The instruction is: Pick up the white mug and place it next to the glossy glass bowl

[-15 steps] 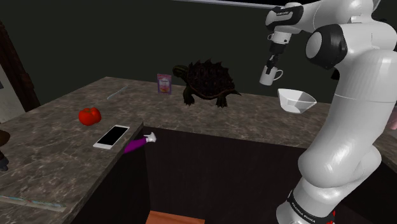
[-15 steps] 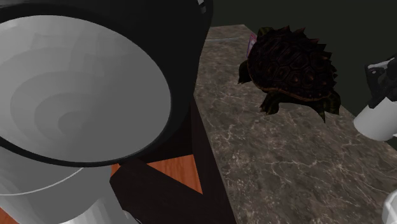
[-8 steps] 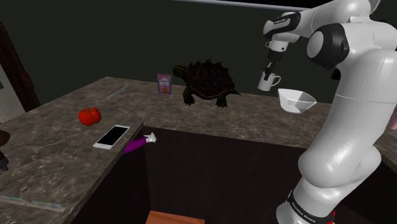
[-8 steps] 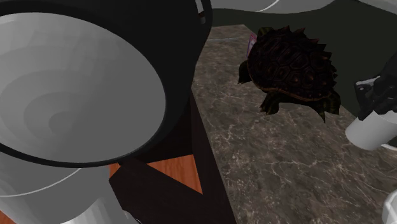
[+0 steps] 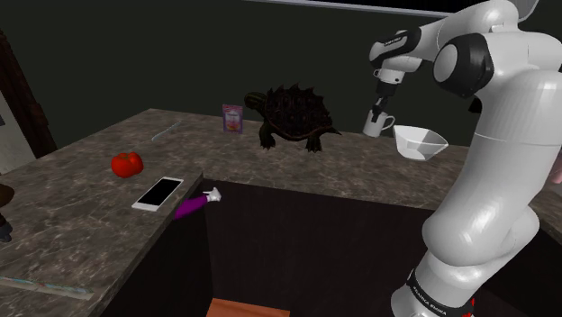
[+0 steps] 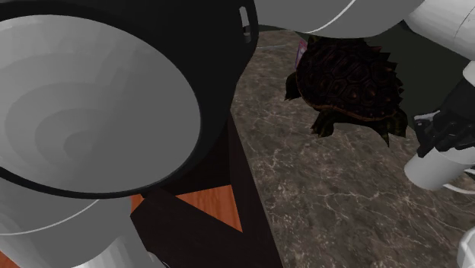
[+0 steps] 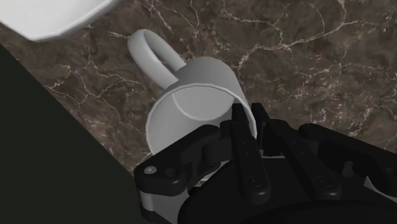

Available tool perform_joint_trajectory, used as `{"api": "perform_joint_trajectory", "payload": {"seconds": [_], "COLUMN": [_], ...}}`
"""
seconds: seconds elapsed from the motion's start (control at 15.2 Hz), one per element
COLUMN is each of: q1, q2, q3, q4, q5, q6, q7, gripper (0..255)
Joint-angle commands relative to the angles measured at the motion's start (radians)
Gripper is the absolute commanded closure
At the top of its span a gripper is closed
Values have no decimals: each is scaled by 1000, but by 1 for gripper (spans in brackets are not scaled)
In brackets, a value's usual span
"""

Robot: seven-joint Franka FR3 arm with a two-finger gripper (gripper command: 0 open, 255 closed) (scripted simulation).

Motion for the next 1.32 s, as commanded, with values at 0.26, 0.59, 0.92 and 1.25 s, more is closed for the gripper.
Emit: {"api": "perform_joint_trajectory", "payload": {"seconds": [0.26, 0.59, 0.92, 1.25], "q1": [2, 2, 0, 0], "q2": [7, 21, 41, 42], "q3": [3, 5, 9, 9], "q4": [-75, -125, -168, -170], "q5": [6, 16, 29, 29], "q6": [81, 144, 204, 207], "q7": [-7, -15, -26, -26], "gripper": [255, 255, 255, 255]}}
